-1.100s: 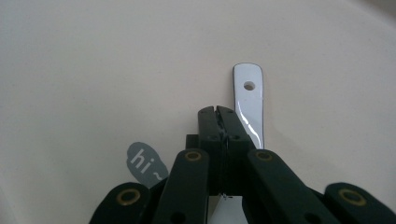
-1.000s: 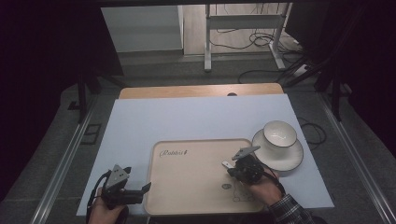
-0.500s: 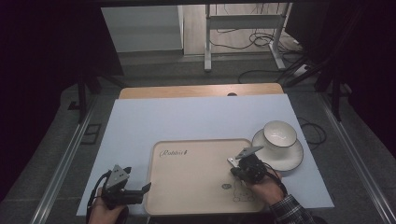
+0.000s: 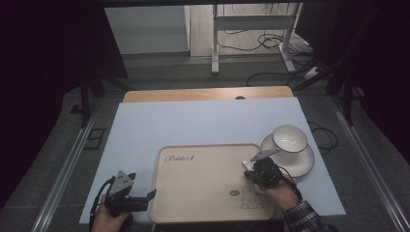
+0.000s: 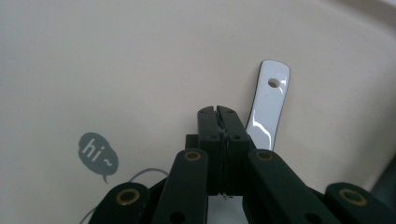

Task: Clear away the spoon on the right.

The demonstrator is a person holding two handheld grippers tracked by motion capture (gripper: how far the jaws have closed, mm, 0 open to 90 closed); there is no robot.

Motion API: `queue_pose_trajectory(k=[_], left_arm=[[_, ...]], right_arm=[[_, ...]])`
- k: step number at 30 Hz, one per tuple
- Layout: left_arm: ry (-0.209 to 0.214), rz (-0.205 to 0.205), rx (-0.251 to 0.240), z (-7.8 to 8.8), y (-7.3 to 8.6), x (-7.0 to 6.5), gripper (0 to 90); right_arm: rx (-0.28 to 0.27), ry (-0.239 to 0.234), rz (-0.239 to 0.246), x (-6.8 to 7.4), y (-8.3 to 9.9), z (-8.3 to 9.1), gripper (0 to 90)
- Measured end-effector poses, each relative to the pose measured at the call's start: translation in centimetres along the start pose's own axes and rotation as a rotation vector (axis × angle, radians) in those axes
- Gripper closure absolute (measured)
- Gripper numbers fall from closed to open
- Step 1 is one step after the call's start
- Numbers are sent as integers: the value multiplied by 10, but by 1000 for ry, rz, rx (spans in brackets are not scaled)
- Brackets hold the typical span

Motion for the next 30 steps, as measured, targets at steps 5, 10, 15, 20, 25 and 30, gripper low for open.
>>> queue_pose_trajectory(k=[5, 10, 15, 20, 25, 30], left_arm=[[0, -1, 1, 0, 0, 0, 55], [0, 0, 1, 0, 0, 0, 56], [0, -1, 1, 0, 0, 0, 56], [0, 0, 1, 0, 0, 0, 56], [-1, -1, 1, 0, 0, 0, 56], [0, 1, 0, 0, 0, 0, 56]], right_arm=[[-15, 19, -26, -9, 1, 3, 893], [-24, 41, -44, -18, 1, 7, 893], [-30, 50, -58, -24, 2, 9, 892], [-40, 48, -55, -22, 1, 10, 875], [-47, 48, -46, -21, 0, 11, 858], [-61, 47, -34, -18, -2, 13, 841]])
Point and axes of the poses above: each handheld gripper's, and its own axes: z roughly backward along the jaws, y roughly out of its underside, x roughly to its left, the point moved 6 cm from there along -z, roughly forward along the jaws, and after that the axes turned 4 degrees about -y, right-handed, at the moved point
